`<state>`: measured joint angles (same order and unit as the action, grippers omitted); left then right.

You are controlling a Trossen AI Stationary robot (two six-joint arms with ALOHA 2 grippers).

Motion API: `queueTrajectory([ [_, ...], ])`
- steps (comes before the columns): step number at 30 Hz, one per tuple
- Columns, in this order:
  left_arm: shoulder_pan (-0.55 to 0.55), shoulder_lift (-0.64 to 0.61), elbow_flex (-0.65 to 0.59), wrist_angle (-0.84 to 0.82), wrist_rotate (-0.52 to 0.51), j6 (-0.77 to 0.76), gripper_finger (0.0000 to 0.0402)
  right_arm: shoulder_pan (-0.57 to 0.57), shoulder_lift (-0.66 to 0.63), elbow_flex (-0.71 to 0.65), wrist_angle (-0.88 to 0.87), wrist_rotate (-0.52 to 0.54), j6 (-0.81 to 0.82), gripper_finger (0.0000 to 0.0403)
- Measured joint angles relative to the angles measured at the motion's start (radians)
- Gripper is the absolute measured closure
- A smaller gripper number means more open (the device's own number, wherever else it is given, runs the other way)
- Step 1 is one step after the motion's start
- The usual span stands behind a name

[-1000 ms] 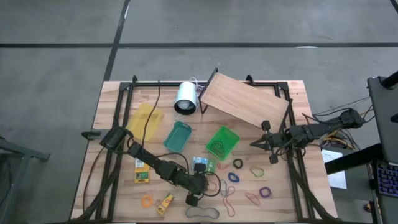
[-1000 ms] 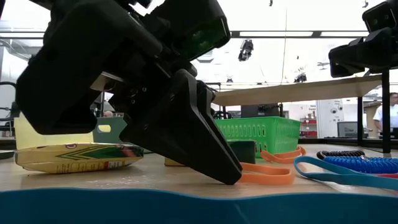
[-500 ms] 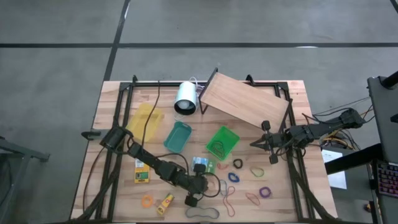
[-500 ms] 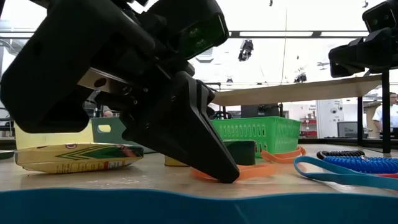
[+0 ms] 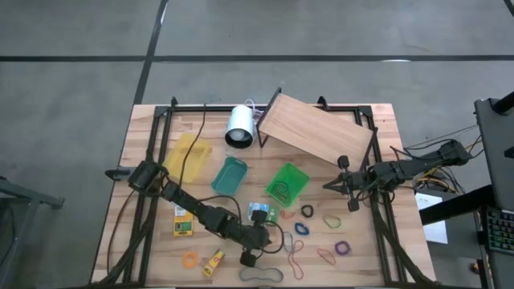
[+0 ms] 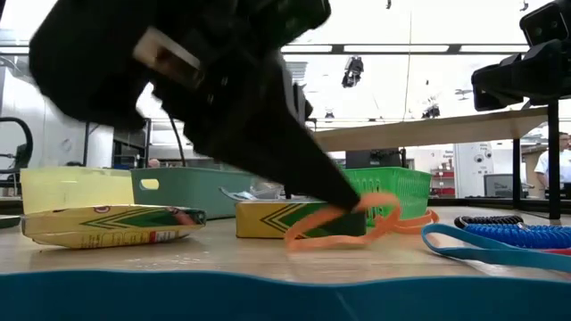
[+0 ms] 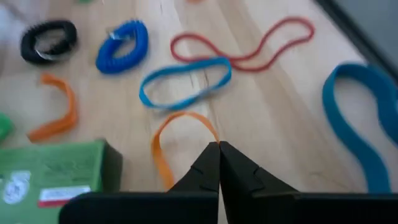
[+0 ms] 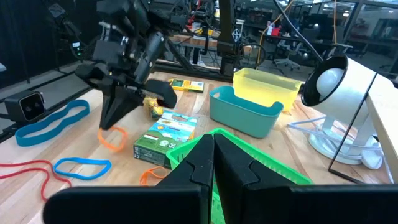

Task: Pick & Place Office Desk Supplies
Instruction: Put the left orange rubber band into the green bin

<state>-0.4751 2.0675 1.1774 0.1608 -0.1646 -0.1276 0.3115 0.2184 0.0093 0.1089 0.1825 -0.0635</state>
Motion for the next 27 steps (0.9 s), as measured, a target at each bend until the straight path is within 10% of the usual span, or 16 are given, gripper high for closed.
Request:
queueTrajectory([
  [16, 0.058, -0.172, 0.002, 0.004, -0.261, 0.029, 0.0398, 0.0, 0.0, 0.0, 0.0, 0.0, 0.0, 0.0394],
  [27, 0.247, -0.189, 0.001, 0.021, -0.184, 0.04, 0.0398, 0.0, 0.0, 0.0, 0.0, 0.0, 0.0, 0.0394],
])
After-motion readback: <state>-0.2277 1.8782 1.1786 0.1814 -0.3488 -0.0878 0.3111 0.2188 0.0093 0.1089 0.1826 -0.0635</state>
